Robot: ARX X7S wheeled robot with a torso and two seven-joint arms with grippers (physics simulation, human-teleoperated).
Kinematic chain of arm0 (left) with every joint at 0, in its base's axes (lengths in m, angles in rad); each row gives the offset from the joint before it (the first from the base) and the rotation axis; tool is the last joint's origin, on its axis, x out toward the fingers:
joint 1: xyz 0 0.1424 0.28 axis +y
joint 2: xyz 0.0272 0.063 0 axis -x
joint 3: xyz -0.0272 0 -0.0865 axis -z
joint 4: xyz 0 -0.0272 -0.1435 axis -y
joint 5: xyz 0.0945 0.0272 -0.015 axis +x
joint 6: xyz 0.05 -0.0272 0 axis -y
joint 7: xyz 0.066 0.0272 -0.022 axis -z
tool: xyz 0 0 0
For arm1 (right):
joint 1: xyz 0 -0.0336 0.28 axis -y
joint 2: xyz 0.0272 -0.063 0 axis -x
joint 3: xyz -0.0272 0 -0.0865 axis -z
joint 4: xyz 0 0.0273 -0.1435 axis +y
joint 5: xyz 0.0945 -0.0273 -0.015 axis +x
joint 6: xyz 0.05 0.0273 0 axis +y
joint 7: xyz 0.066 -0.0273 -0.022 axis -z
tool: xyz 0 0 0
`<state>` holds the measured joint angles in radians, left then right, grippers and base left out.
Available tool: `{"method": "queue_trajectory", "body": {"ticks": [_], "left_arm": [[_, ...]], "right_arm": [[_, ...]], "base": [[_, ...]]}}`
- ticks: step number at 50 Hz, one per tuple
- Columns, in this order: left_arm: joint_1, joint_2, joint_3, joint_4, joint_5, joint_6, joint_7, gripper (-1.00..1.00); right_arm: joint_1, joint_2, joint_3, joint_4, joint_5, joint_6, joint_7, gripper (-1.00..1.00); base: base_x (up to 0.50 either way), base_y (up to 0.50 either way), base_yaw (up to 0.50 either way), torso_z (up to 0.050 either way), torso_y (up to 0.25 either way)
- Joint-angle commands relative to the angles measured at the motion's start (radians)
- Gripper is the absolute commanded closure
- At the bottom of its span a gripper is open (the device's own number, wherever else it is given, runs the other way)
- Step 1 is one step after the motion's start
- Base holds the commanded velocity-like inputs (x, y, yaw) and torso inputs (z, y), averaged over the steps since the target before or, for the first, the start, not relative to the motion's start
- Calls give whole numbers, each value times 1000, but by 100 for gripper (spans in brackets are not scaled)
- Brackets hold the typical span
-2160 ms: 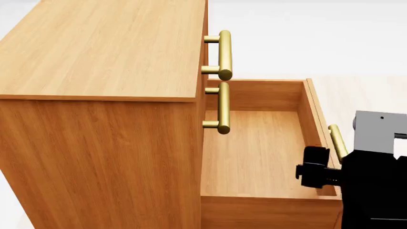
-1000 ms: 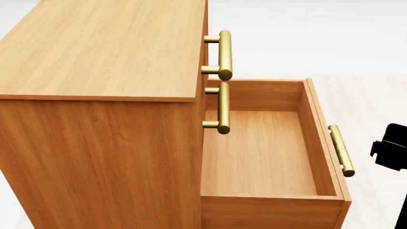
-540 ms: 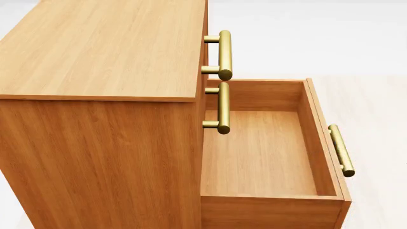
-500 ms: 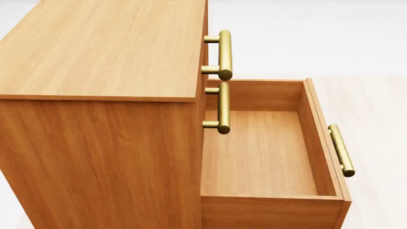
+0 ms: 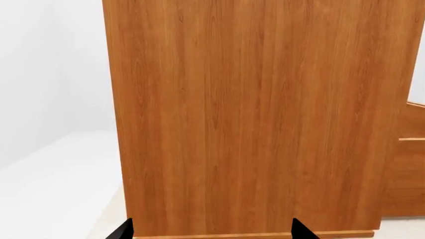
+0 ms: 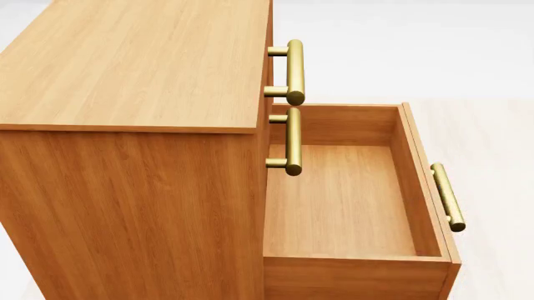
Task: Put the bowl in the bottom drawer of the cabinet and close it.
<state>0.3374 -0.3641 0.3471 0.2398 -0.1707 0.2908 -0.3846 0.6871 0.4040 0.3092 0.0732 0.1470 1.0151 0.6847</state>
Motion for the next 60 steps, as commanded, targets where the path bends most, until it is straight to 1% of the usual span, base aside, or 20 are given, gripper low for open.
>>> {"method": "queue_trajectory", "body": {"ticks": [1, 6, 14, 20, 30, 34, 45, 60], "left_arm": [[1, -3, 3, 5, -1, -1, -4, -100], [4, -5, 4, 13, -1, -5, -7, -100], [4, -8, 5, 16, -2, -7, -10, -100], [1, -8, 7, 8, -2, -1, -9, -100], [-4, -7, 9, -4, -3, 6, -10, -100], [-5, -7, 10, -7, -4, 8, -9, -100], [-7, -8, 13, -14, -6, 14, -11, -100], [-8, -11, 16, -12, -7, 13, -16, -100]], "right_arm": [[7, 5, 15, 50, 1, 32, 7, -100], [26, -3, 59, 71, 33, 98, -1, -100], [38, -7, 73, 99, 30, 123, 17, -100], [40, -17, 107, 107, 19, 114, 53, -100], [35, -16, 113, 127, 1, 88, 78, -100], [31, -17, 113, 134, -22, 75, 110, -100], [29, -14, 106, 185, -36, 39, 121, -100], [38, -16, 147, 226, -25, 62, 131, -100]], "base": [[0, 0, 0, 0, 0], [0, 0, 0, 0, 0], [0, 0, 0, 0, 0], [0, 0, 0, 0, 0], [0, 0, 0, 0, 0], [0, 0, 0, 0, 0], [0, 0, 0, 0, 0], [0, 0, 0, 0, 0]]}}
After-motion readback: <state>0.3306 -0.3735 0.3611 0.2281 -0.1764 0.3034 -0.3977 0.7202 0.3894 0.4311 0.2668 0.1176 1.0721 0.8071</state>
